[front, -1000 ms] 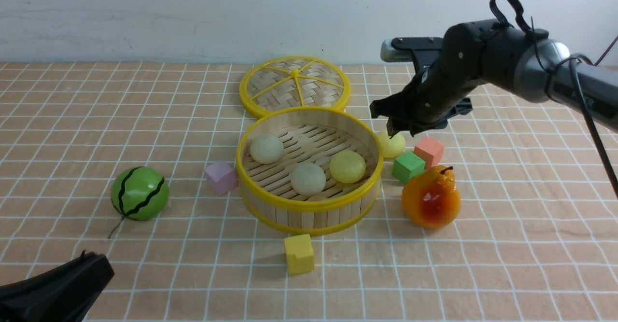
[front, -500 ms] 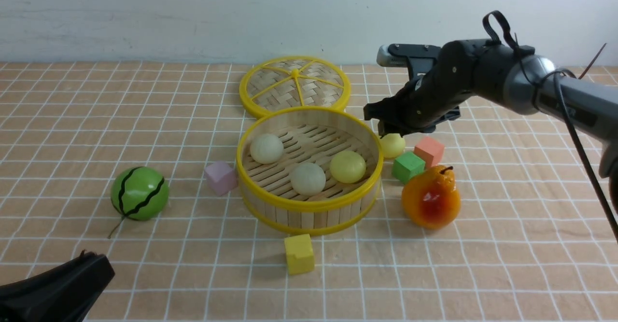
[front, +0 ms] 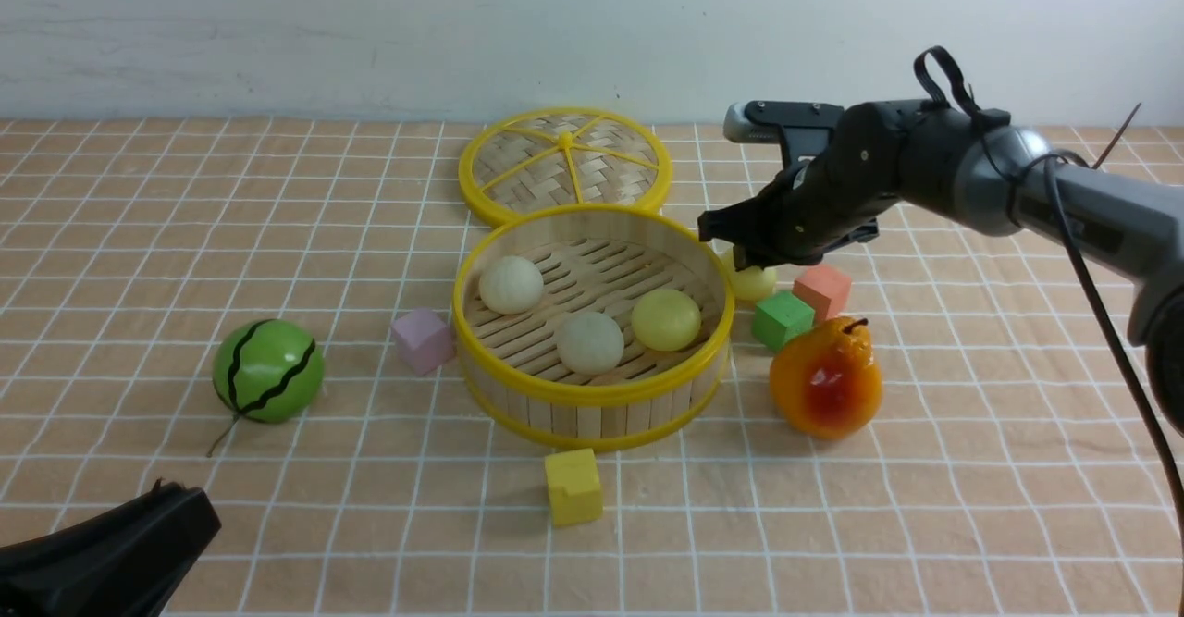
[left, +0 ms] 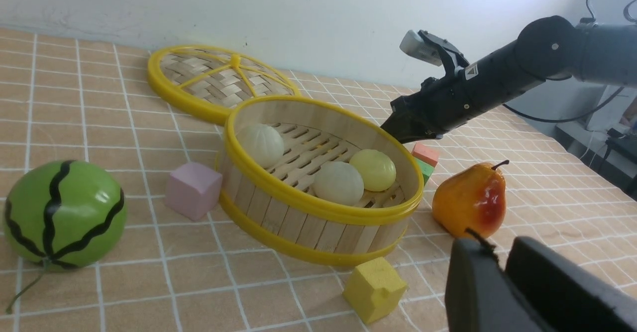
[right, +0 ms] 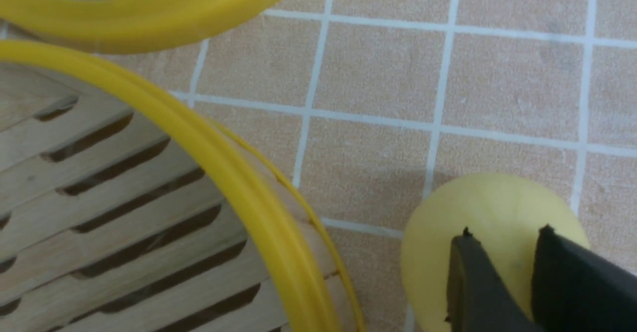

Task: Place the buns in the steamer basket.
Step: Use the right arm to grab a steamed stuffed bun

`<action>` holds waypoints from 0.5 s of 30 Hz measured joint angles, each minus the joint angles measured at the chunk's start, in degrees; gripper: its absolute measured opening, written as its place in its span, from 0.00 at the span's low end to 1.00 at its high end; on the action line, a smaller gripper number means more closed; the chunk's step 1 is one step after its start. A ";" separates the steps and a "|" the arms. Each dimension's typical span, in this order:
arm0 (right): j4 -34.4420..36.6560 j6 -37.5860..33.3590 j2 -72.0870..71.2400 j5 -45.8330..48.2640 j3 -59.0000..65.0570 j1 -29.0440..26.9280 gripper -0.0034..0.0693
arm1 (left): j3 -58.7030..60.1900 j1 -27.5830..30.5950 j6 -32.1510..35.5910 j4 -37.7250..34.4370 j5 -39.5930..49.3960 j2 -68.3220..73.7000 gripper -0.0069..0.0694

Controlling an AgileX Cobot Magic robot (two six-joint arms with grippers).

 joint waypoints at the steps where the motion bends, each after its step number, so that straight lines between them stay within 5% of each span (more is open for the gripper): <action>1: -0.13 0.00 0.19 -0.19 0.00 0.00 0.18 | 0.00 0.00 0.00 0.00 0.00 0.00 0.21; 6: -0.39 0.00 0.23 -0.24 0.00 0.00 0.05 | 0.00 0.00 0.00 0.00 0.00 0.00 0.22; 15: -0.56 -2.86 -2.88 1.28 0.00 0.00 0.05 | 0.00 0.00 0.00 0.00 0.00 0.00 0.22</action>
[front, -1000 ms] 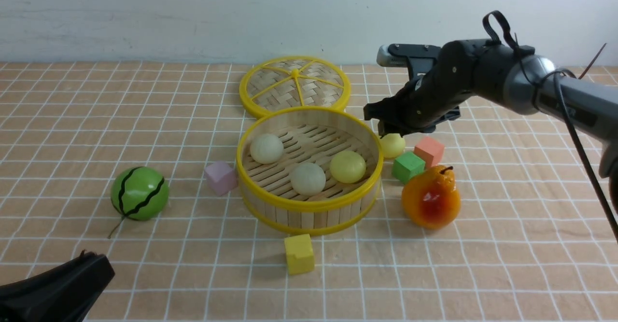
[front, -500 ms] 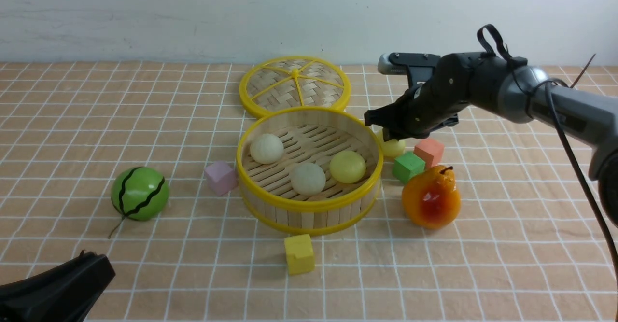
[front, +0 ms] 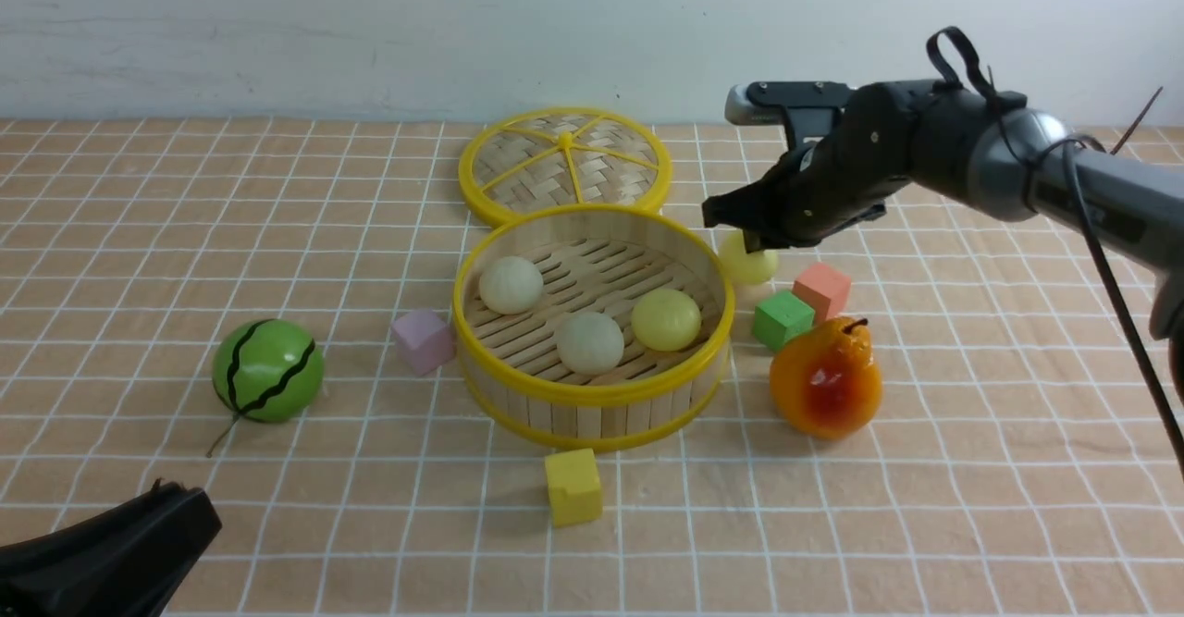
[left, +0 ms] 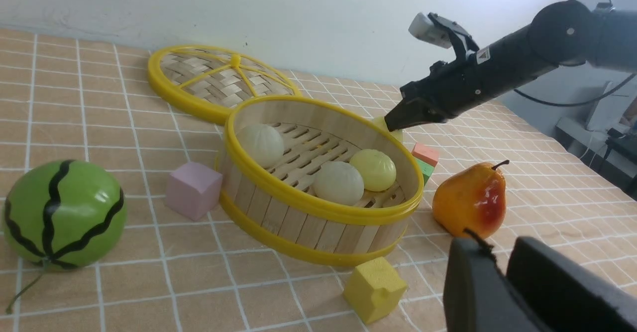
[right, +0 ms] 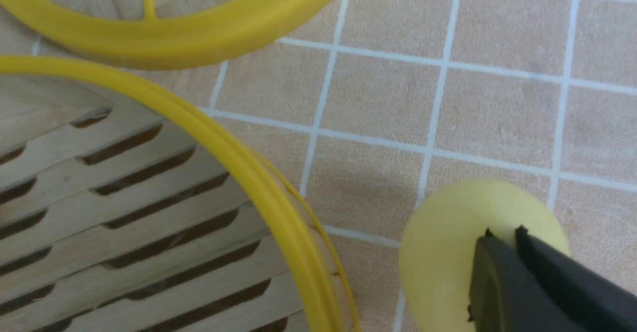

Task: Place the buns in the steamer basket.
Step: Use the right arm to grab a steamed stuffed bun, then use the right arm to put the steamed stuffed bun into the steamer

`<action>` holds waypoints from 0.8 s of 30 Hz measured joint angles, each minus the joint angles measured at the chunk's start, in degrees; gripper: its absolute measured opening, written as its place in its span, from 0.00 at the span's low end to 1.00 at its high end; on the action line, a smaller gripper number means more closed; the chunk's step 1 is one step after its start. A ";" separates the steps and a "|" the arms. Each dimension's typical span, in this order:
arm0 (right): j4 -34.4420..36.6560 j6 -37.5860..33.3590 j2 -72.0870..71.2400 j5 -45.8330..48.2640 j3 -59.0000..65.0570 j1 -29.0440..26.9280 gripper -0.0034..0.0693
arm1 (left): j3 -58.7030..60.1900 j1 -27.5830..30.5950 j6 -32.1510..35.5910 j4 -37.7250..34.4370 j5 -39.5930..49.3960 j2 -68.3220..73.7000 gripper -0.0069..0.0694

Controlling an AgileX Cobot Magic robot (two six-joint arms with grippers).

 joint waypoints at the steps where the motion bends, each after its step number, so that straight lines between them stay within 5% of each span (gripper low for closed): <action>1: 0.00 -0.22 -0.23 0.16 0.00 0.00 0.05 | 0.00 0.00 0.00 0.00 0.00 0.00 0.22; 19: 8.67 -13.37 -4.36 -1.96 -0.06 9.69 0.06 | 0.00 0.00 0.00 0.00 0.00 0.00 0.24; 24: 10.24 -13.00 1.03 -6.17 0.00 9.70 0.19 | 0.00 0.00 0.00 0.00 0.00 0.00 0.24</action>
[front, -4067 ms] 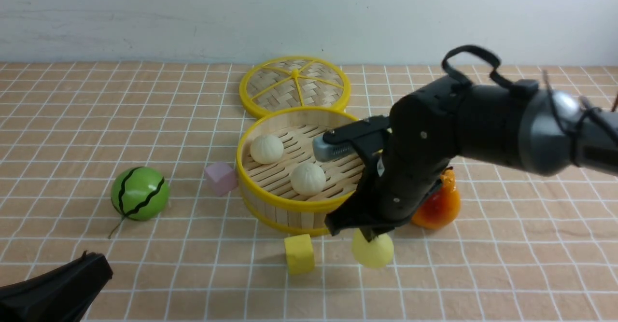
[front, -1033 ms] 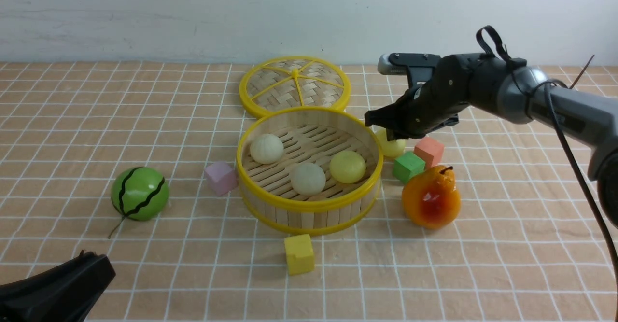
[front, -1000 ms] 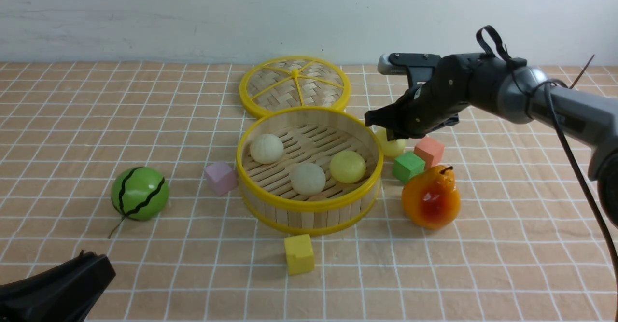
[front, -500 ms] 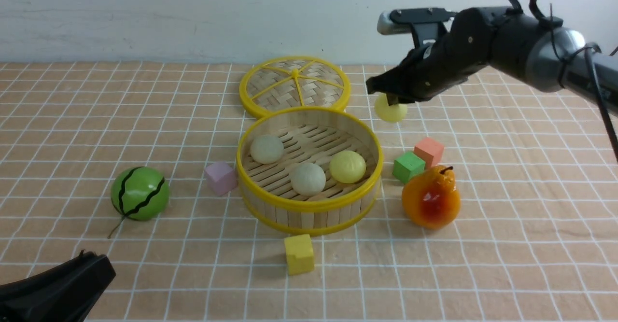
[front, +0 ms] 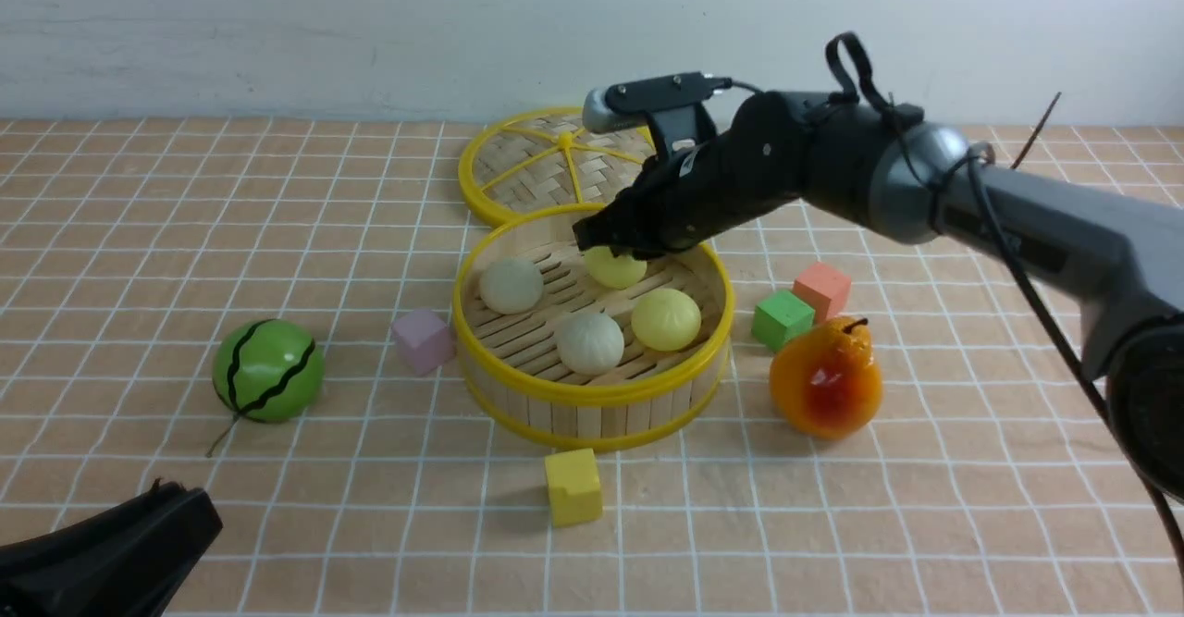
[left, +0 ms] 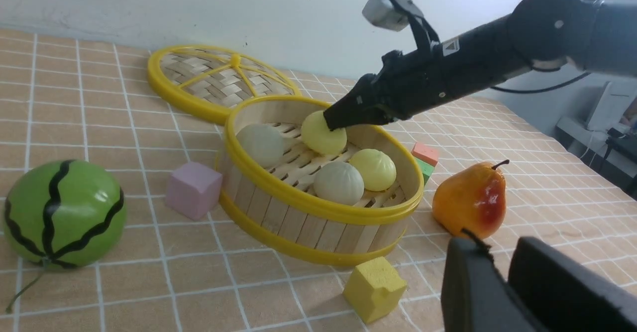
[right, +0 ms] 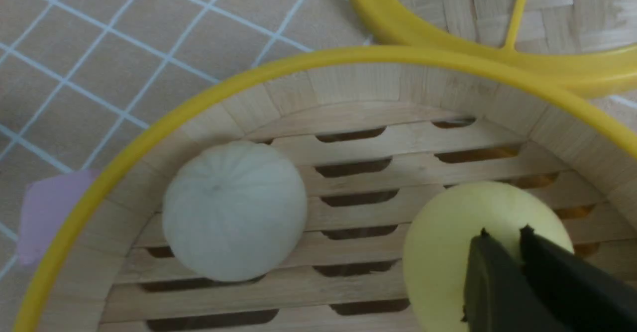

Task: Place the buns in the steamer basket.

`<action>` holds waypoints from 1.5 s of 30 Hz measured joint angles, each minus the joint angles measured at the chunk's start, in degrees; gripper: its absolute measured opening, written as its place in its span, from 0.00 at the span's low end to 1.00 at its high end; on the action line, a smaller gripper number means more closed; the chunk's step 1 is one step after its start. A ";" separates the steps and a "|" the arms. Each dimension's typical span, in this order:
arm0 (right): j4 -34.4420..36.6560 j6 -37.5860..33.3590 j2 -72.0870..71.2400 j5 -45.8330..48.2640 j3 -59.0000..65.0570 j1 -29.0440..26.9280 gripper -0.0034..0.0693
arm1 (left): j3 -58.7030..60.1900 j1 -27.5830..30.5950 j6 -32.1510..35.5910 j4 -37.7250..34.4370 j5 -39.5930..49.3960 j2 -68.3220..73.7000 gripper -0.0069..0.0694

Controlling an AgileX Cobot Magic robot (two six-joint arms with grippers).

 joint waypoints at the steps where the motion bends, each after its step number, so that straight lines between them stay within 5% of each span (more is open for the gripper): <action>1: 0.65 0.00 0.64 -0.50 0.00 0.00 0.25 | 0.00 0.00 0.00 0.00 0.00 0.00 0.25; 3: 0.90 0.00 0.98 -0.98 0.00 0.00 0.31 | 0.00 0.00 0.00 0.00 0.00 0.00 0.25; 8: 1.32 0.00 -0.59 0.68 0.00 0.00 0.68 | 0.00 0.00 0.00 0.00 0.00 0.00 0.26; 11: 1.28 0.30 -4.22 5.94 0.06 0.00 0.74 | 0.00 0.00 0.00 0.00 0.00 0.00 0.26; 16: -3.47 4.53 -15.40 22.35 0.12 0.00 0.58 | 0.00 0.00 0.00 0.00 0.00 0.00 0.26; 18: -7.69 8.00 -22.46 30.56 1.99 0.05 0.34 | 0.00 0.00 0.00 0.00 0.00 0.00 0.27; 19: -8.00 8.21 -22.98 31.05 2.25 0.05 0.32 | 0.00 0.00 0.00 0.00 0.00 0.00 0.27; 20: -10.36 10.23 -27.19 34.58 4.83 0.05 0.16 | 0.00 0.00 0.00 0.00 0.00 0.00 0.27; 22: -11.74 12.13 -32.38 36.56 9.09 0.05 0.05 | 0.00 0.00 0.00 0.00 0.00 0.00 0.27; 32: -12.18 14.01 -54.76 39.49 29.89 0.05 0.03 | 0.00 0.00 0.00 0.00 0.00 0.00 0.28; 45: -11.17 14.01 -65.55 44.39 33.80 0.05 0.04 | 0.00 0.00 0.00 0.00 0.05 0.00 0.30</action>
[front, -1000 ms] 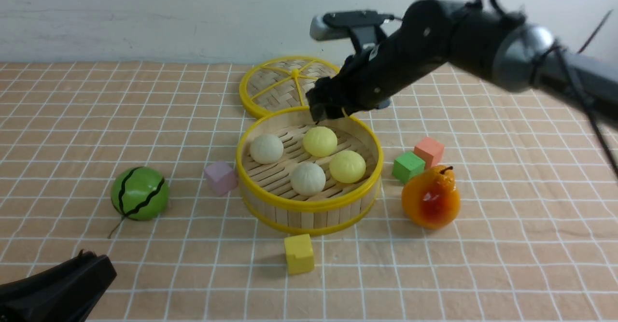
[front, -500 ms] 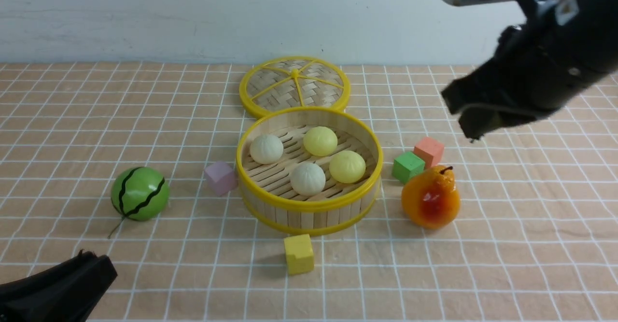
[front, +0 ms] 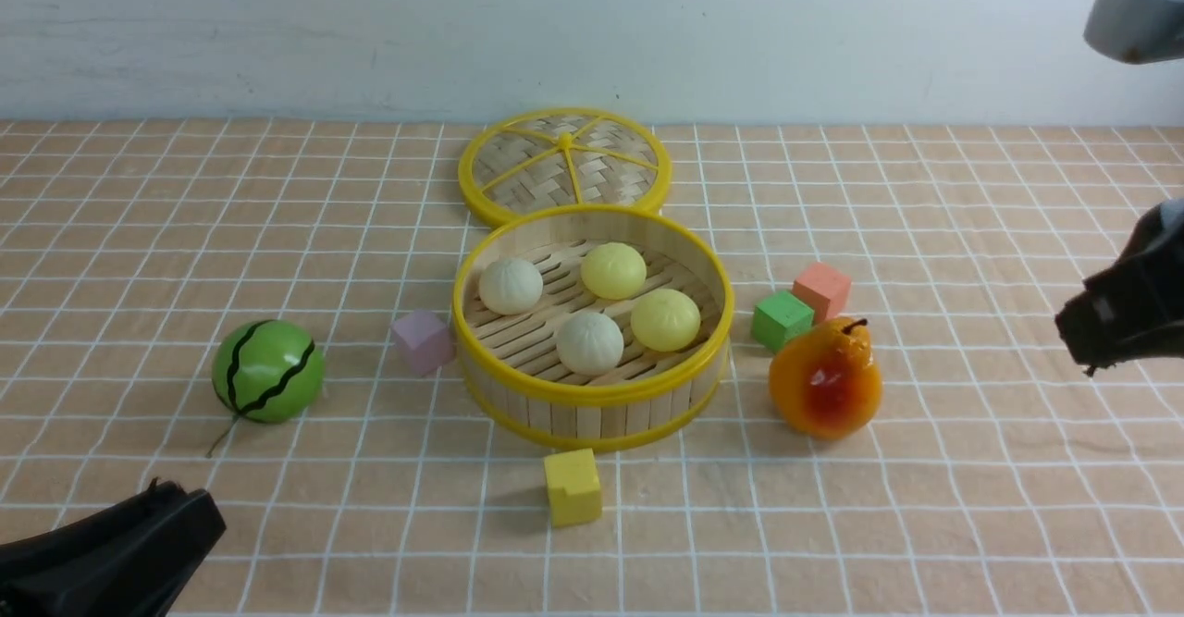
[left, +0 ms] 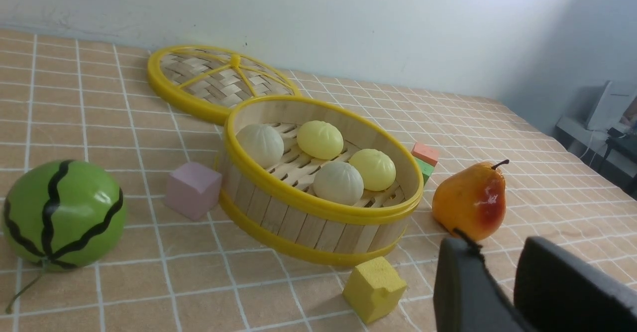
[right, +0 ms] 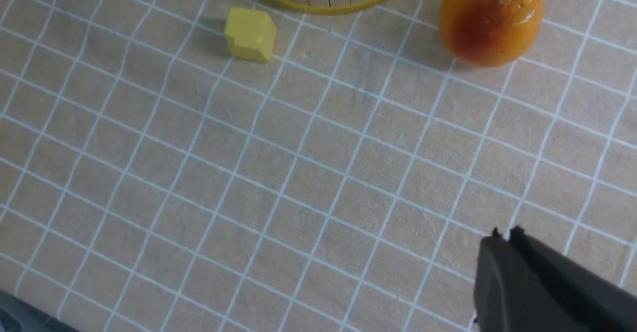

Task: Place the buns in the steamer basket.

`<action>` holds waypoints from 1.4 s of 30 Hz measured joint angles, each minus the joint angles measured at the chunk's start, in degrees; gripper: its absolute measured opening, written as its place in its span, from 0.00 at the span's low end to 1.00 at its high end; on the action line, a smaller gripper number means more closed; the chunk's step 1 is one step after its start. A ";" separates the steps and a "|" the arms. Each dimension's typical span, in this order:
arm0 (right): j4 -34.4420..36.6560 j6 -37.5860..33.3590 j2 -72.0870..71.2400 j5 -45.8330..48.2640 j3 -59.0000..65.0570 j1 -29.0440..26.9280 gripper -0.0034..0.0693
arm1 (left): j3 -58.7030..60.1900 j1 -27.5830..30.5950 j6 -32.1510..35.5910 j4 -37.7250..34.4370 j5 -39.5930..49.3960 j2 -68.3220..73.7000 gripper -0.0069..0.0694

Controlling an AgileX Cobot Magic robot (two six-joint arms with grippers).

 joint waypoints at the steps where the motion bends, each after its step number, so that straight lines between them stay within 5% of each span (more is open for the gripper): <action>1: 0.00 0.00 0.00 0.00 0.02 0.00 0.05 | 0.00 0.00 0.00 0.00 0.00 0.00 0.30; 10: -0.87 -5.11 -8.60 -0.90 4.04 -5.26 0.05 | 0.00 0.00 0.00 0.00 0.06 0.00 0.31; 23: 4.68 -11.21 -55.52 -33.26 56.25 -22.57 0.06 | 0.00 0.00 0.00 0.00 0.16 0.00 0.33; 35: 4.08 -11.44 -66.14 -47.04 76.72 -23.72 0.06 | 0.00 0.00 0.00 0.00 0.35 0.00 0.34; 42: 4.31 -11.38 -66.14 -48.37 77.37 -23.97 0.06 | 0.05 0.00 0.00 0.00 0.41 0.05 0.35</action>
